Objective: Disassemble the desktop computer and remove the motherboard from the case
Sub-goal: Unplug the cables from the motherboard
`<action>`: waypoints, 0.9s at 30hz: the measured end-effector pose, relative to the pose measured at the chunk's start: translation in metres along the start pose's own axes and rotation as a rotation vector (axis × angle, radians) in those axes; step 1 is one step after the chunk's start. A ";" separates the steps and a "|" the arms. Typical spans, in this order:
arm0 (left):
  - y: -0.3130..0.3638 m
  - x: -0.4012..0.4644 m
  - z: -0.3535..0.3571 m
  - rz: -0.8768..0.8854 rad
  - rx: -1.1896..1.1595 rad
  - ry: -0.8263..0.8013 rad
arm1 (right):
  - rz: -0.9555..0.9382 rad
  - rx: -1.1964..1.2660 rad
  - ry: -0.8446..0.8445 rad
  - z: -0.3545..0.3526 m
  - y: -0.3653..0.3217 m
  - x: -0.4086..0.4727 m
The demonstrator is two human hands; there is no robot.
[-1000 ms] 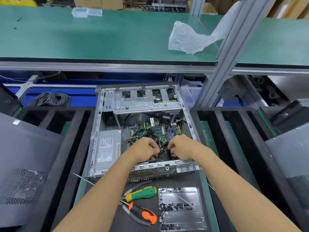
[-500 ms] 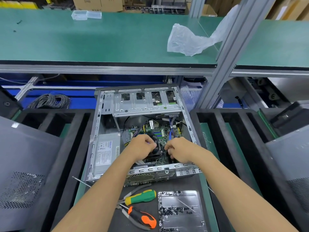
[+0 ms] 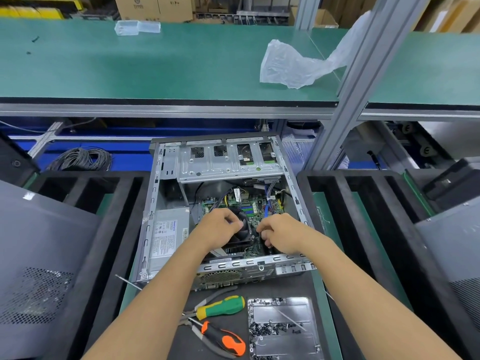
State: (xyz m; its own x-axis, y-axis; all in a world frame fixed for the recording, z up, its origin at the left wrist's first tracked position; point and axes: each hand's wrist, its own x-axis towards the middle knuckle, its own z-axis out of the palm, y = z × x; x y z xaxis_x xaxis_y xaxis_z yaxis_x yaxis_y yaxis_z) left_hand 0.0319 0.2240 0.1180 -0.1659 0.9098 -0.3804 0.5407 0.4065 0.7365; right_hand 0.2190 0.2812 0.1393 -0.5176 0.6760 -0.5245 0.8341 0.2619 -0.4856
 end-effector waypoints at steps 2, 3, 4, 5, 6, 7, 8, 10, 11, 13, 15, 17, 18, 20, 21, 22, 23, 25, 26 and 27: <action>0.000 -0.001 -0.001 -0.004 0.005 0.003 | -0.004 0.004 0.003 0.000 -0.001 -0.001; 0.000 -0.002 -0.001 -0.005 0.004 0.007 | -0.009 0.003 0.004 0.001 -0.002 -0.001; 0.000 -0.002 -0.002 -0.005 0.003 0.012 | -0.015 0.005 0.007 0.001 -0.003 -0.001; 0.000 -0.003 -0.002 -0.005 0.003 0.017 | -0.020 0.010 0.012 0.001 -0.004 -0.001; 0.000 -0.003 -0.003 -0.005 0.007 0.021 | -0.026 0.018 0.017 0.001 -0.004 -0.002; 0.000 -0.004 -0.003 -0.005 0.016 0.025 | -0.031 0.027 0.022 0.002 -0.005 -0.002; 0.000 -0.005 -0.003 -0.005 0.025 0.029 | -0.034 0.035 0.026 0.003 -0.006 -0.002; 0.000 -0.006 -0.003 -0.007 0.030 0.032 | -0.030 0.050 0.032 0.004 -0.007 -0.002; 0.000 -0.006 -0.003 -0.006 0.028 0.033 | -0.027 0.055 0.039 0.004 -0.007 -0.002; 0.001 -0.007 -0.003 -0.005 0.021 0.033 | -0.032 0.056 0.057 0.004 -0.008 -0.001; 0.002 -0.007 -0.003 -0.007 0.016 0.037 | -0.037 0.054 0.074 0.004 -0.010 -0.001; 0.002 -0.007 -0.003 -0.009 0.013 0.044 | -0.033 0.063 0.090 0.005 -0.011 -0.001; 0.002 -0.007 -0.003 -0.012 0.012 0.048 | -0.030 0.068 0.099 0.005 -0.011 -0.001; 0.002 -0.007 -0.003 -0.016 0.009 0.053 | -0.023 0.073 0.120 0.005 -0.011 -0.001; 0.001 -0.007 -0.003 -0.018 0.007 0.056 | -0.020 0.075 0.129 0.005 -0.011 0.000; 0.001 -0.007 -0.004 -0.019 0.008 0.062 | -0.016 0.079 0.135 0.006 -0.011 0.000; 0.001 -0.007 -0.004 -0.019 0.011 0.070 | -0.011 0.083 0.137 0.006 -0.011 0.000; 0.000 -0.006 -0.006 -0.019 0.016 0.094 | -0.005 0.085 0.141 0.007 -0.009 0.001; -0.001 -0.006 -0.007 -0.018 0.018 0.106 | 0.000 0.085 0.143 0.008 -0.009 0.001; -0.001 -0.006 -0.008 -0.019 0.018 0.115 | 0.005 0.085 0.144 0.008 -0.008 0.001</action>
State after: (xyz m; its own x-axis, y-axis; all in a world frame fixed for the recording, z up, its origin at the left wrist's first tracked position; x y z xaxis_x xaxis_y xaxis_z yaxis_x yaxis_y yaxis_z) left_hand 0.0261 0.2188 0.1239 -0.2694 0.9061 -0.3263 0.5514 0.4229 0.7191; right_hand 0.2100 0.2746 0.1373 -0.4760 0.7702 -0.4246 0.8141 0.2031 -0.5441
